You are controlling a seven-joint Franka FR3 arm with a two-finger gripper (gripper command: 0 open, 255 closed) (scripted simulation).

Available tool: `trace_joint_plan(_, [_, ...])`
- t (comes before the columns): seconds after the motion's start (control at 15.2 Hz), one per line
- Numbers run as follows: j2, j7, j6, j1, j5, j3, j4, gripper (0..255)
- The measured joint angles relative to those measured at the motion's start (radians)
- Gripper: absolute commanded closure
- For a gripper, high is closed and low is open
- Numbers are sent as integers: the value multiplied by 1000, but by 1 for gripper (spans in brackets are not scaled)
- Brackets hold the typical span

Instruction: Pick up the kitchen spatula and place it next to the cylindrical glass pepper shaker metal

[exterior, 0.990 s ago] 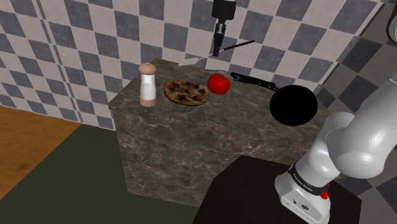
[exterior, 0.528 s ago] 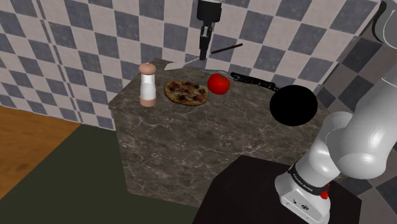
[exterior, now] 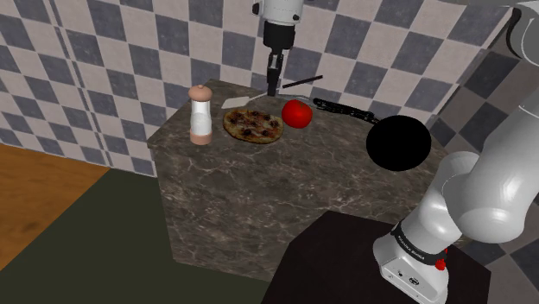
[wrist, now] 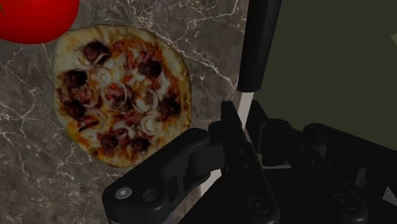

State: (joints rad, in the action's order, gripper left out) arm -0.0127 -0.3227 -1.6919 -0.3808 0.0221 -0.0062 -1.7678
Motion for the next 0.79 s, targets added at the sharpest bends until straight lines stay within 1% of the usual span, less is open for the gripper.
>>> trace_joint_plan(0.79, [8, 2, -160, 1, 1, -1, -151, 255])
